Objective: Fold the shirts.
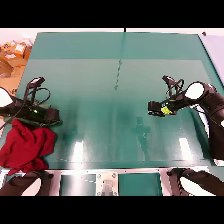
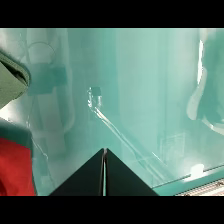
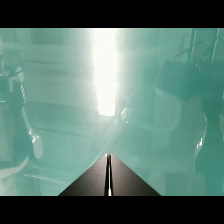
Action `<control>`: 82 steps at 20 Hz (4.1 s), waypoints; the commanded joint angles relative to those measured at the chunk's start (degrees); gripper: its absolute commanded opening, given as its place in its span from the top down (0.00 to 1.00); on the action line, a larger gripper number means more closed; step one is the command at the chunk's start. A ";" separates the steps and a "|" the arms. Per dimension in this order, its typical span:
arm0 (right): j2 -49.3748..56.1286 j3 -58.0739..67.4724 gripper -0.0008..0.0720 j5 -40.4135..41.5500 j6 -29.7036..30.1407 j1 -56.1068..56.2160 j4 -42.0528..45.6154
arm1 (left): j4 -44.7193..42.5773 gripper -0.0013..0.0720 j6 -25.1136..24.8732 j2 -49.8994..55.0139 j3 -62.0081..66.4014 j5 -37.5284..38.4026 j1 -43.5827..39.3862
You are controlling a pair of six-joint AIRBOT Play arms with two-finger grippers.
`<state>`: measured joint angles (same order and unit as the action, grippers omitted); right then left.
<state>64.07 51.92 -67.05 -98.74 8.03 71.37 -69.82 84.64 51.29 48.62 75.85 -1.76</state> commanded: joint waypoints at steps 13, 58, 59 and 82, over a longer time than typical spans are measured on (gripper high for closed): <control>-0.02 -0.02 0.97 0.00 -0.02 0.04 -0.02 | -0.02 0.95 0.00 -0.04 -0.04 -0.02 0.00; -7.52 5.22 0.97 -0.70 2.67 -15.21 0.39 | -5.68 0.96 0.72 6.67 30.08 -19.52 -21.99; -8.28 5.22 0.97 -0.98 3.23 -16.28 0.37 | -5.11 0.96 1.05 7.82 30.05 -19.65 -25.03; 7.85 -8.94 0.44 4.50 5.55 -17.46 -0.52 | 26.93 0.17 -8.74 22.03 -4.76 -14.53 -12.13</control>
<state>67.77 43.72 -64.62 -94.80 -9.50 72.84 -53.49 80.68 73.30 51.27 63.40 -14.31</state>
